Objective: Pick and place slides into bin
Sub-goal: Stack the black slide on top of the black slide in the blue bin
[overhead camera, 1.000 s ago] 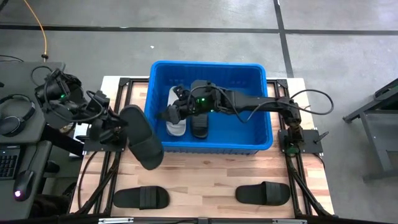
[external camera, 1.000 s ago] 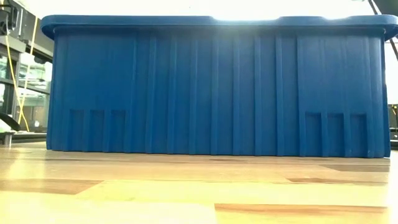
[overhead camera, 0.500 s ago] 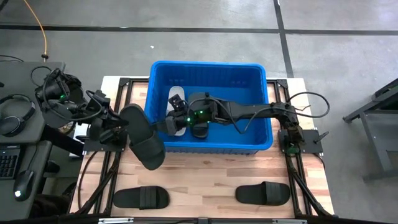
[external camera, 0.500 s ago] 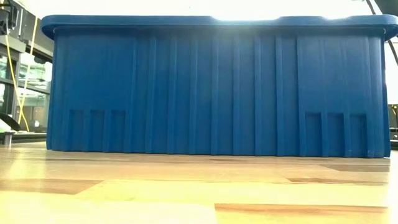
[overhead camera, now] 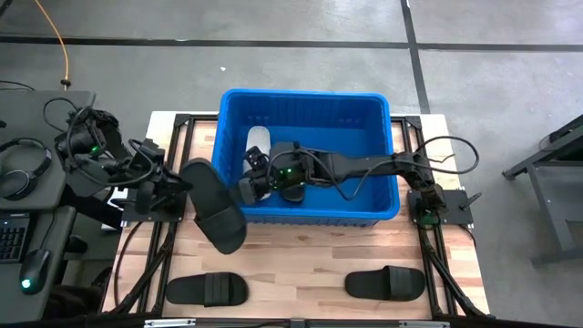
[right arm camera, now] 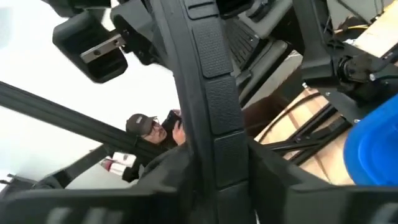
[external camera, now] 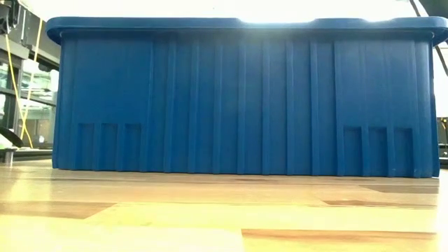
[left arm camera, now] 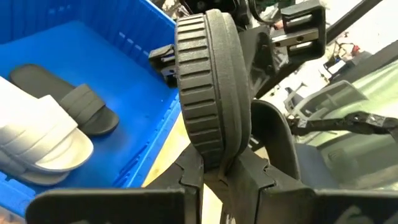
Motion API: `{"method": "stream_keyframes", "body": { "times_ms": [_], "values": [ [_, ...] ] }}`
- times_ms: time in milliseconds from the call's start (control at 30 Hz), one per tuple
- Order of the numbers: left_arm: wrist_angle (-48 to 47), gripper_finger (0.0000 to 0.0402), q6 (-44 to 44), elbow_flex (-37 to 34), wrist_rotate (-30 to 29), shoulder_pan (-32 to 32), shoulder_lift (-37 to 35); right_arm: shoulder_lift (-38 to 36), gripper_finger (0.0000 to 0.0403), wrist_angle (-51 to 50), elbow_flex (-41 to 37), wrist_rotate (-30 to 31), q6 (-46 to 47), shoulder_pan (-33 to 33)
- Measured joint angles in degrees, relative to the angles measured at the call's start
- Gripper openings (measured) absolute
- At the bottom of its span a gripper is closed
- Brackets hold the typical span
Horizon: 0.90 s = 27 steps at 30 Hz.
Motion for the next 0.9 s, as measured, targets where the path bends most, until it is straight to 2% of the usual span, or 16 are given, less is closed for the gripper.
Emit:
{"method": "stream_keyframes", "body": {
  "times_ms": [67,100,200,300,467,600,767,900],
  "values": [
    [0.18,0.0034,-0.02,0.00,0.22,-0.03,-0.09,0.04,0.0044,1.28,-0.04,-1.48,-0.16,-0.06],
    [0.37,0.0034,0.03,0.01,0.13,-0.03,-0.09,0.04,0.0028,1.50,-0.04,-1.99,-0.09,-0.17],
    [-0.87,0.0042,0.06,0.02,-0.97,-0.01,-0.09,0.00,0.0026,-0.71,-0.02,-1.64,0.81,-0.32],
    [-2.58,0.0104,-0.42,-0.07,-2.81,0.01,-0.30,-0.90,0.0026,-5.77,0.06,0.75,-1.46,-0.35],
    [-8.74,0.0223,-5.68,0.68,-2.47,-0.05,-3.75,-3.11,0.0026,-15.21,-0.26,4.91,-4.20,-0.45],
    [-10.73,0.0278,-5.72,0.61,-2.94,-0.03,-7.06,-7.86,0.0026,-20.56,-0.06,9.52,-6.44,-1.93],
    [-10.89,0.0288,-2.79,0.66,-4.10,-0.03,-11.66,-12.25,0.0026,-31.43,-0.08,16.00,-7.95,-4.93],
    [-10.95,0.0272,-2.20,0.60,-6.94,-0.05,-15.06,-14.08,0.0026,-35.90,-0.03,16.64,-7.66,-7.91]
  ]
}}
